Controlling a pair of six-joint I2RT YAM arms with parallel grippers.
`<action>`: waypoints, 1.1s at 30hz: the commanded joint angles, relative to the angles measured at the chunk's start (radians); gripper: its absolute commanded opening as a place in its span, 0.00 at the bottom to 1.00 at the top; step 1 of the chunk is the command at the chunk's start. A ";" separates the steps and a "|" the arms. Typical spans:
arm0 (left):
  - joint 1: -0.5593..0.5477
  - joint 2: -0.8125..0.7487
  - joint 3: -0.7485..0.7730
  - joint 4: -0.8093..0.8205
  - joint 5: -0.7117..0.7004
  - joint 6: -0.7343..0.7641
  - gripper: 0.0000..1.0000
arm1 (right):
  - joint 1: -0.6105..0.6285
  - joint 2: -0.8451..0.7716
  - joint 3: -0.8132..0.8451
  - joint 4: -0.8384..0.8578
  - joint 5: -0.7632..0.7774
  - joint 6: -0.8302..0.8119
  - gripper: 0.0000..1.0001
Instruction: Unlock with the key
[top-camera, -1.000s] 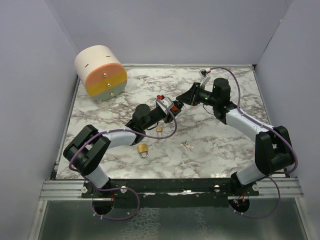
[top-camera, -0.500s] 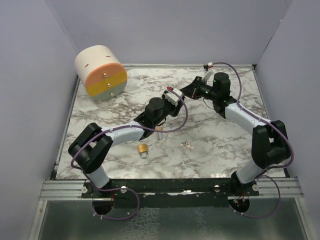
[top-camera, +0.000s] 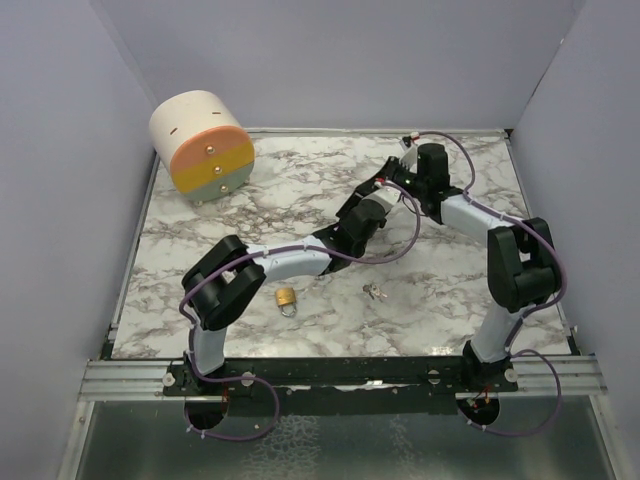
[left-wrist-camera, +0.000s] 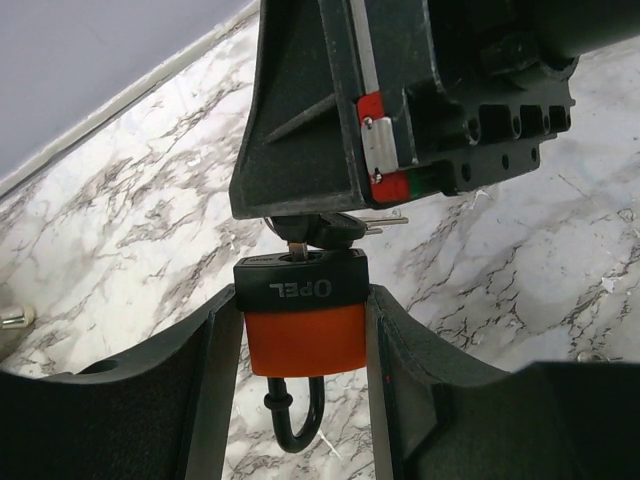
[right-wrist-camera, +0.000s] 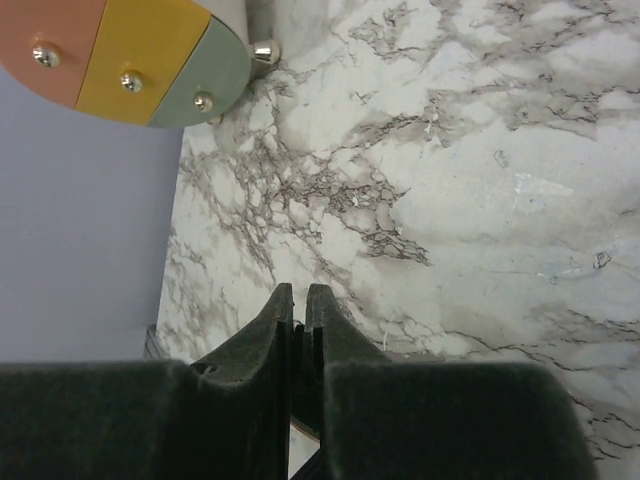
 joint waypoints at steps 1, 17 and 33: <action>-0.020 -0.030 0.056 0.047 -0.036 -0.053 0.00 | -0.006 -0.006 -0.006 0.020 -0.061 0.063 0.20; 0.192 -0.132 -0.003 -0.139 0.164 -0.386 0.00 | -0.215 -0.103 -0.008 -0.153 -0.036 -0.172 0.60; 0.217 -0.117 0.099 -0.106 0.328 -0.707 0.00 | -0.033 -0.134 -0.084 -0.186 0.091 -0.260 0.61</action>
